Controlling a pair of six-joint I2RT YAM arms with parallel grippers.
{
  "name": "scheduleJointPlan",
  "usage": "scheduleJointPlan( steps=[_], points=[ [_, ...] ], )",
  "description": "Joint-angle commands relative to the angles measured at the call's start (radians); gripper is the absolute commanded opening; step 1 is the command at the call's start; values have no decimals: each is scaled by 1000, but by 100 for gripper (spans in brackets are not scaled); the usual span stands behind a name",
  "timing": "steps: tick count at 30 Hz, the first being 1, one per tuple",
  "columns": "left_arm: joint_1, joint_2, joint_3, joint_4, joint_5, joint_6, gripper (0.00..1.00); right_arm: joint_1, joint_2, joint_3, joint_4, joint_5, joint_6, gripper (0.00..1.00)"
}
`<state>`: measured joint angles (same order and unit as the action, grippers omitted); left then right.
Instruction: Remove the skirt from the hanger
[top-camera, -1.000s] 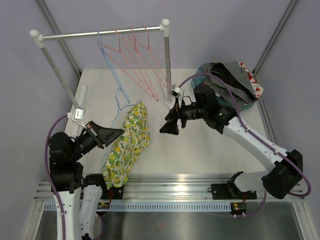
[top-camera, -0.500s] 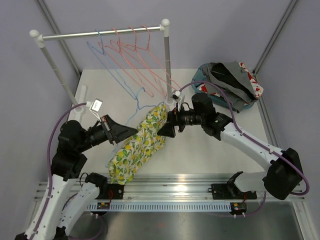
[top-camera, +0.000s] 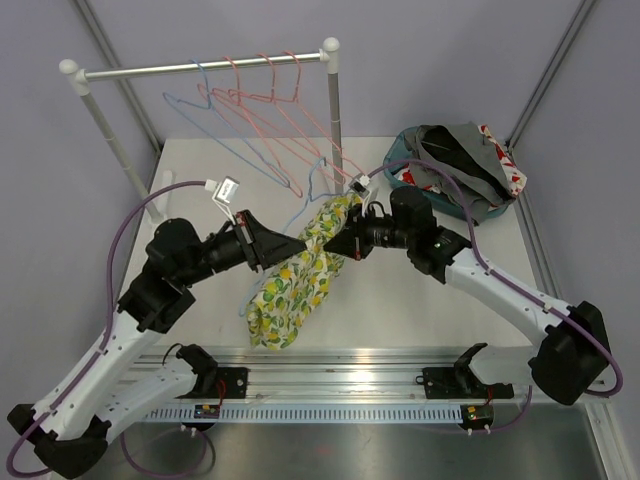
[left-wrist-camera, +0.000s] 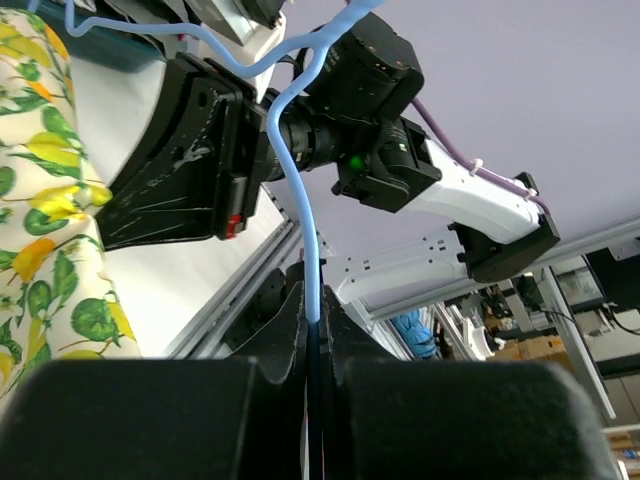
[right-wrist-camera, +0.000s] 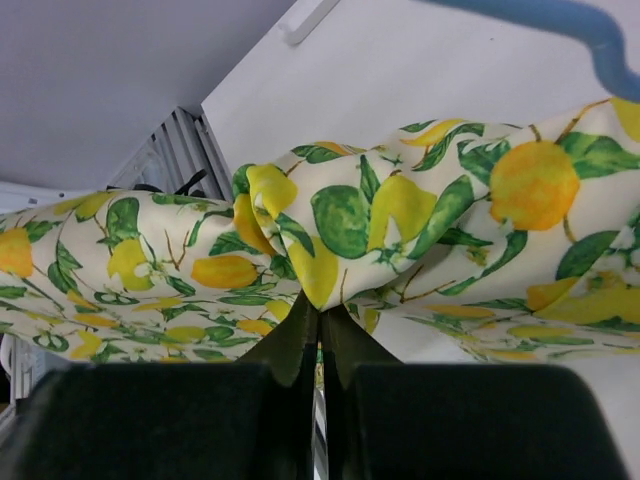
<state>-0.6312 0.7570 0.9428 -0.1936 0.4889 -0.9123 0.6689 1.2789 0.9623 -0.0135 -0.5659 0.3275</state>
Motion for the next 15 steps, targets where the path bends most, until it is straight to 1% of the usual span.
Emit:
scheduleJointPlan(
  steps=[1, 2, 4, 5, 6, 7, 8, 9, 10, 11, 12, 13, 15],
  points=[
    [-7, -24, 85, 47, -96, 88, 0, -31, -55, 96, -55, -43, -50, 0],
    [-7, -27, 91, -13, -110, 107, 0, -38, -61, 124, -84, -57, -86, 0],
    [-7, -36, 100, -70, -147, 162, 0, -84, -81, 147, -164, -130, -119, 0],
    [-7, -38, 109, -126, -162, 182, 0, -109, -84, 195, -216, -175, -193, 0],
    [-9, -39, 114, -162, -200, 200, 0, -129, -90, 225, -270, -275, -238, 0],
    [-7, -39, 120, -197, -220, 232, 0, -178, -93, 258, -386, -329, -281, 0],
    [-7, -39, 122, -252, -251, 248, 0, -201, -101, 335, -451, -404, -418, 0],
    [-7, -41, 123, -274, -265, 272, 0, -219, -108, 366, -547, -536, -515, 0],
    [-7, -42, 122, -294, -279, 283, 0, -235, -115, 398, -592, -552, -551, 0],
    [-7, -45, 120, -331, -289, 294, 0, -248, -122, 465, -639, -558, -597, 0],
    [-7, -47, 116, -345, -317, 302, 0, -255, -122, 499, -739, -581, -637, 0],
    [-7, -56, 114, -366, -329, 314, 0, -261, -122, 553, -778, -578, -686, 0],
    [-7, -68, 111, -385, -366, 326, 0, -281, -128, 585, -833, -548, -700, 0]
  ],
)
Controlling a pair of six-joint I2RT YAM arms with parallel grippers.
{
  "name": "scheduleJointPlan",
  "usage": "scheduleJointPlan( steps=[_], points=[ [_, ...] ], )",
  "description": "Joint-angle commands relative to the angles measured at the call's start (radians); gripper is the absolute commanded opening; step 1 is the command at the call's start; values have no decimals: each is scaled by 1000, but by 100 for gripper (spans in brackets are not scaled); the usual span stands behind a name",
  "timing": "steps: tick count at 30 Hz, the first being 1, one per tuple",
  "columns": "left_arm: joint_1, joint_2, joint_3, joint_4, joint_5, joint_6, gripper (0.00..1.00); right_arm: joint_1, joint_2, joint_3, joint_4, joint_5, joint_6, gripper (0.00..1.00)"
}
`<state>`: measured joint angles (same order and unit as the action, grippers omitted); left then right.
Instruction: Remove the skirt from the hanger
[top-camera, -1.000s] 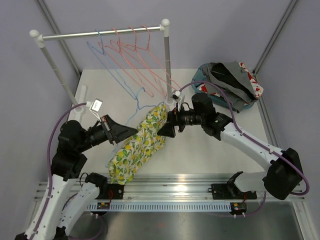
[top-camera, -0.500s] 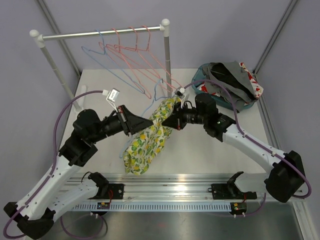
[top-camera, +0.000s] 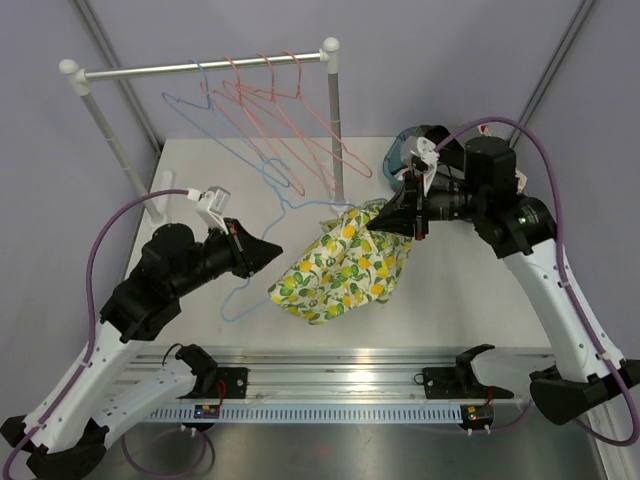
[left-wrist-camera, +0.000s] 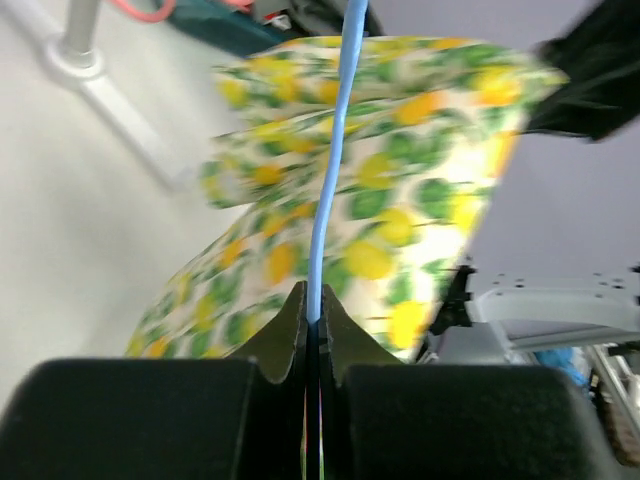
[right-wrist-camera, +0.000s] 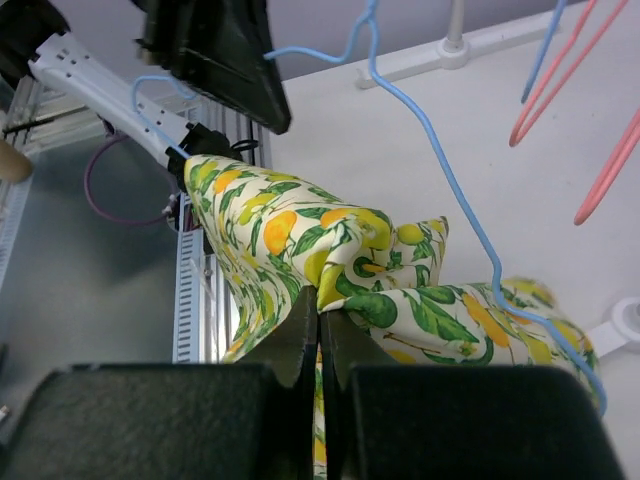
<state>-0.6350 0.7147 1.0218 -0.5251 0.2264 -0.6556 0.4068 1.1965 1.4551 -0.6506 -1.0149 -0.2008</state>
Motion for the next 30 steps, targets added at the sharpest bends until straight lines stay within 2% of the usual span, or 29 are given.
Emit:
scheduleJointPlan(
  steps=[1, 5, 6, 12, 16, 20, 25, 28, 30],
  points=[
    [-3, -40, 31, -71, -113, 79, 0, -28, -52, 108, -202, -84, -169, 0],
    [-3, -67, 34, -133, -185, 105, 0, -126, -74, 174, -241, -22, -180, 0],
    [-3, -69, 32, -147, -194, 112, 0, -184, -72, 201, -257, -25, -181, 0],
    [-3, -80, 15, -236, -268, 158, 0, -353, 1, 523, -317, -83, -80, 0],
    [-3, -90, 6, -266, -305, 186, 0, -385, 52, 709, -362, -10, -74, 0],
    [-3, -103, 8, -305, -340, 209, 0, -398, 61, 771, -408, 120, -91, 0],
    [-3, -101, -5, -334, -352, 237, 0, -399, 100, 941, -458, 128, -84, 0],
    [-5, -109, -12, -305, -331, 254, 0, -398, 109, 947, -462, 173, -86, 0],
    [-3, -118, -11, -277, -320, 260, 0, -399, 98, 830, -433, 206, -101, 0]
  ],
)
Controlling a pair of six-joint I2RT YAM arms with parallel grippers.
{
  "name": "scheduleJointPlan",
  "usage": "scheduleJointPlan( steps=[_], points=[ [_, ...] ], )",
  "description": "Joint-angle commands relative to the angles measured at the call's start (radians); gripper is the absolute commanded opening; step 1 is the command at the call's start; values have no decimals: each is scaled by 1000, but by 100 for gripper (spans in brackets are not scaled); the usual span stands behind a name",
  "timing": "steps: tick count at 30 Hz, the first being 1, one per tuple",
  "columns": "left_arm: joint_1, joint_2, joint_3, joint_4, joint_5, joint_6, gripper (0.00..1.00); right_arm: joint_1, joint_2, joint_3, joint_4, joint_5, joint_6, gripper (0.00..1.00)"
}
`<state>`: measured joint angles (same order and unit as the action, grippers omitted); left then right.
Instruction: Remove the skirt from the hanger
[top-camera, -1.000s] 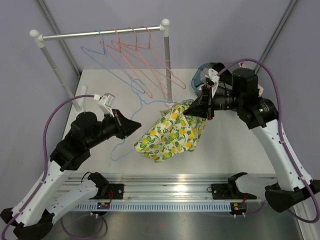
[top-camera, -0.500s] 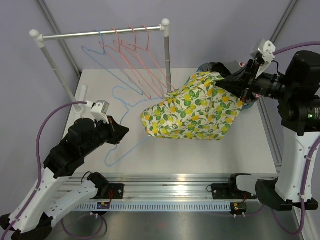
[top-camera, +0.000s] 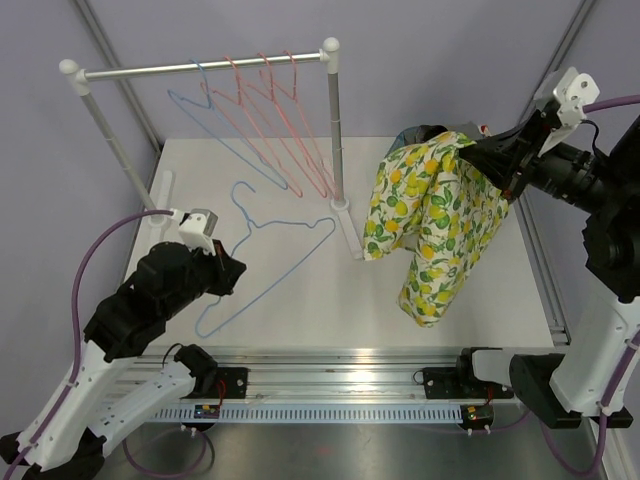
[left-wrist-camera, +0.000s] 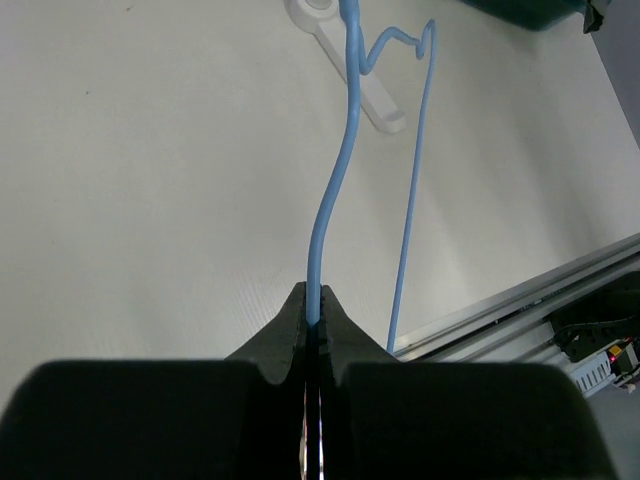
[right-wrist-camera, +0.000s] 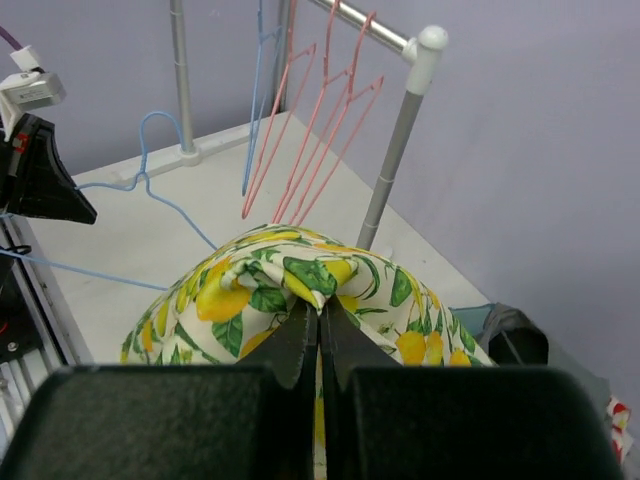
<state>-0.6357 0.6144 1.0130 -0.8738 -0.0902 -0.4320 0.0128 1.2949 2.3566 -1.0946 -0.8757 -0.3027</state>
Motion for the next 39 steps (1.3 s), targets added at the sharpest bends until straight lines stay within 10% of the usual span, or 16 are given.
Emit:
scheduleJointPlan(
  steps=[1, 9, 20, 24, 28, 39],
  points=[
    [-2, -21, 2, 75, -5, 36, 0, -5, -20, -130, 28, 78, -3, 0],
    [-2, -42, 61, -63, -86, 91, 0, -4, -97, -751, 205, 92, -128, 0],
    [-2, -42, 144, -185, -394, 121, 0, -4, -25, -1069, 239, -23, -216, 4],
    [-2, -28, 138, -88, -498, 206, 0, -5, 14, -1093, 190, -40, -274, 59],
    [-2, 56, 136, 36, -603, 326, 0, -4, -46, -1114, 217, -36, -260, 89],
    [194, 261, 295, 136, -731, 424, 0, -4, -123, -1168, 257, -26, -248, 100]
  ],
)
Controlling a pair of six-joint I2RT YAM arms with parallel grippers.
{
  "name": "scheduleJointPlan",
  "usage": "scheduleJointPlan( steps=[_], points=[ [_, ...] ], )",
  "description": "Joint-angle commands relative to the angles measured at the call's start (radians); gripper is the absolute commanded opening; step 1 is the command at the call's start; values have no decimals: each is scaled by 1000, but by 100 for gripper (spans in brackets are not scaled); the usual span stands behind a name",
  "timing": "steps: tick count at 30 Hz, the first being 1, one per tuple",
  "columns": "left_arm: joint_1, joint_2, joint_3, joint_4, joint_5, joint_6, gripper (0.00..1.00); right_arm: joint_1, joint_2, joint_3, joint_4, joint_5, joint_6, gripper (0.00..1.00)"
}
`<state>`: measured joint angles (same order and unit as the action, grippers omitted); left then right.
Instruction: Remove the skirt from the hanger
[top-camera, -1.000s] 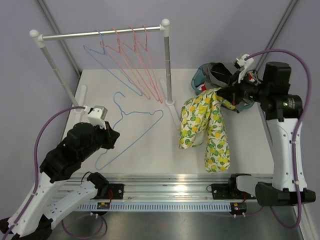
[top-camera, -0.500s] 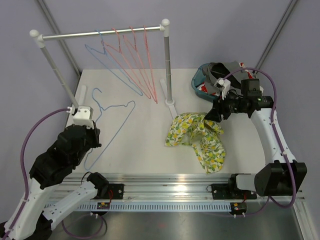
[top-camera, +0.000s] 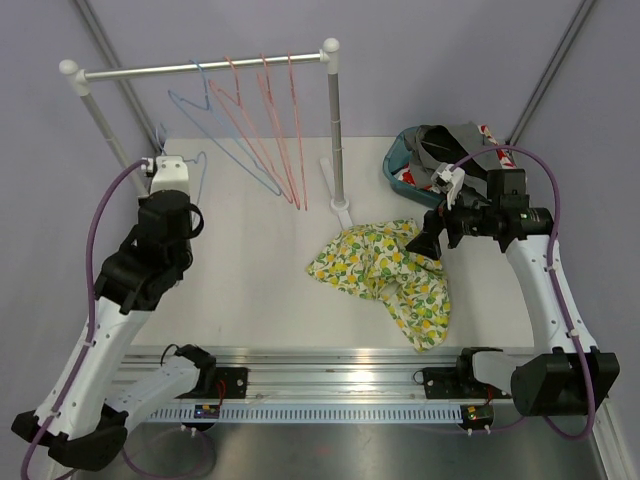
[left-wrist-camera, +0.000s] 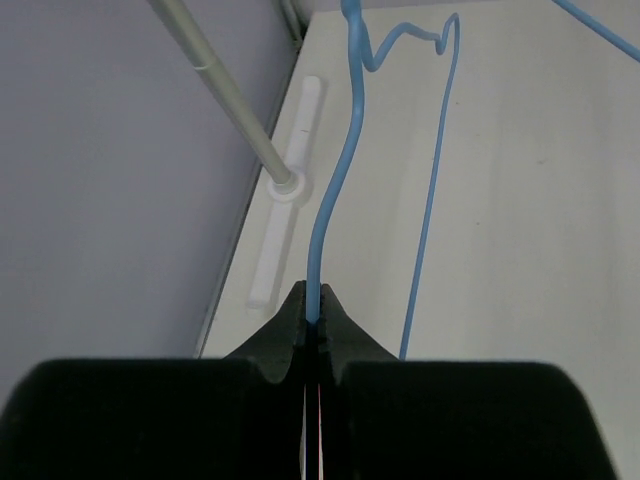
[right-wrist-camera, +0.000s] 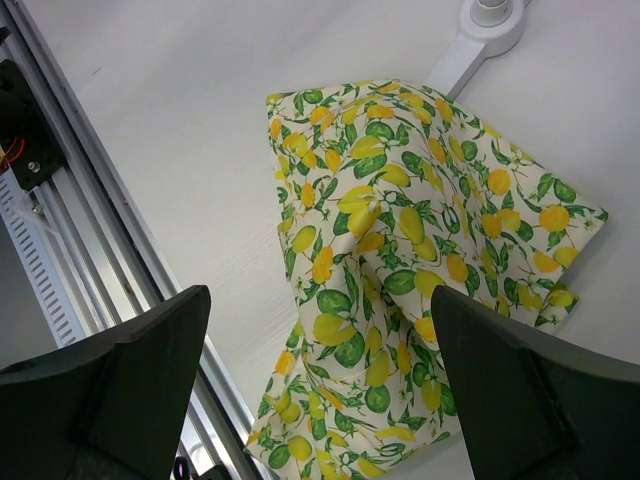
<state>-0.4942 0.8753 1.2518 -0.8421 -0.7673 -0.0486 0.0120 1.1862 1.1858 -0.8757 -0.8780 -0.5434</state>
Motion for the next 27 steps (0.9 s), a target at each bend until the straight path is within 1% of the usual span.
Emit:
scheduleJointPlan(
  steps=[1, 6, 9, 11, 12, 14, 18, 22, 23, 27],
  points=[
    [69, 5, 58, 139, -49, 42, 0, -4, -16, 0, 40, -26, -7, 99],
    [173, 66, 93, 277, 6, 104, 0, -4, -13, -3, 37, -36, -20, 99],
    [184, 115, 127, 359, 7, 140, 0, -3, -8, -5, 30, -38, -24, 99],
    [186, 143, 162, 396, -32, 151, 0, -4, -5, -5, 30, -41, -26, 100],
    [187, 165, 170, 440, -42, 171, 0, -4, 0, -5, 30, -42, -24, 99],
    [203, 191, 191, 477, -52, 190, 0, -4, 1, -5, 33, -45, -21, 100],
    [265, 290, 244, 492, 0, 176, 0, -3, 3, -5, 34, -53, -20, 99],
    [333, 352, 252, 494, 54, 147, 0, -4, 9, -6, 37, -50, -18, 99],
    [339, 363, 250, 494, 87, 142, 0, -4, 9, -8, 35, -49, -18, 100],
    [361, 413, 244, 480, 143, 136, 0, -4, 15, -9, 37, -53, -20, 99]
  ],
)
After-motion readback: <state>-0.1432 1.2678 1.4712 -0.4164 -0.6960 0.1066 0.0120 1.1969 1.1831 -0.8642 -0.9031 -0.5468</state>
